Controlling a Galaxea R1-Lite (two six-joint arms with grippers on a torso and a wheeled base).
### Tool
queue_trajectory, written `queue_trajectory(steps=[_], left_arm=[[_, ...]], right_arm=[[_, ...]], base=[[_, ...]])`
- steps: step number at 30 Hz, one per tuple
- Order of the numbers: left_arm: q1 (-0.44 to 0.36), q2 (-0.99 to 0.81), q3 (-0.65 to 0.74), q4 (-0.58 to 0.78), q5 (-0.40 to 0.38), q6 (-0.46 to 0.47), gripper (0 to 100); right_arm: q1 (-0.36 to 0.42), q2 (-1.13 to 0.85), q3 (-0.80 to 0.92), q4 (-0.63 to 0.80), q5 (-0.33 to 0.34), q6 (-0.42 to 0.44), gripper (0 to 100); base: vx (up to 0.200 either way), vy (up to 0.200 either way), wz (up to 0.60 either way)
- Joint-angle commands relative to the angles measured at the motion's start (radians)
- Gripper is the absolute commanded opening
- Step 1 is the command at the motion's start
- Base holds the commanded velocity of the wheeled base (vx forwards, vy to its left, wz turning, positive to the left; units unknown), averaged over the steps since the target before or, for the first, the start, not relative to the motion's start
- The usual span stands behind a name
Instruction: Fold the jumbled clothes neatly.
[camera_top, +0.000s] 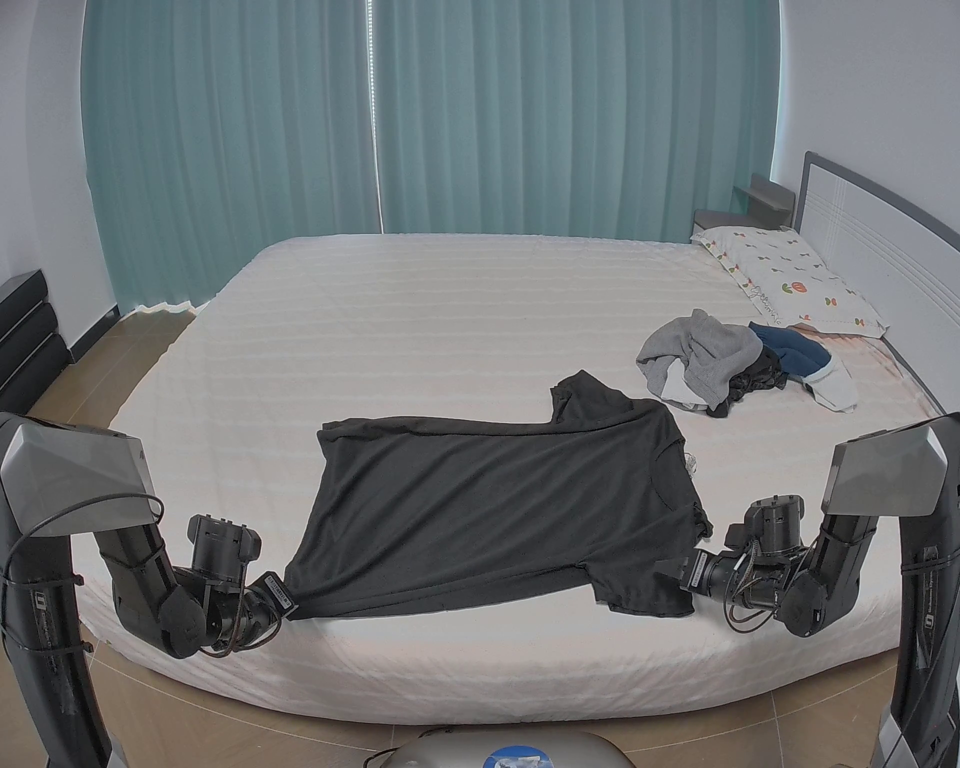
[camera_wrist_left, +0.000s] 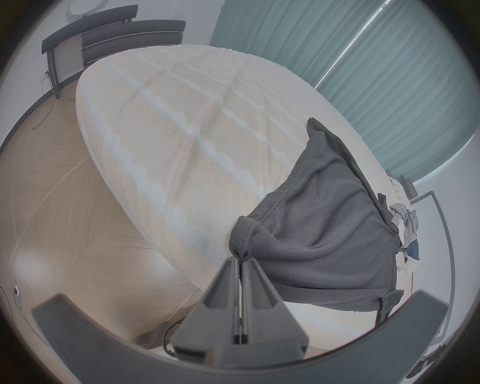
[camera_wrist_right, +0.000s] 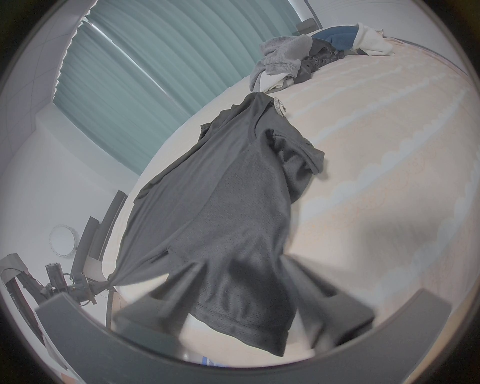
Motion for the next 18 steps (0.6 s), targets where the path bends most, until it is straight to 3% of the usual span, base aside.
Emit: queue_trajectory(steps=[1,5,11,18], left_arm=[[0.000,0.000,-0.002,0.000,0.000,0.000,0],[0.000,0.000,0.000,0.001,0.000,0.000,0],[0.003,-0.008,0.011,0.004,-0.047,0.001,0],[-0.005,-0.017,0.041,0.007,-0.047,0.023,0]], right_arm=[[0.001,0.006,0.011,0.010,-0.006,-0.022,0],[-0.010,-0.006,0.019,0.047,-0.049,-0.057,0],[-0.064,-0.096,0.086,0.094,-0.043,-0.062,0],[-0.126,-0.236,0.212,0.140,0.032,-0.071,0]], base=[[0.000,0.000,0.00],[0.000,0.000,0.00],[0.000,0.000,0.00],[0.000,0.000,0.00]])
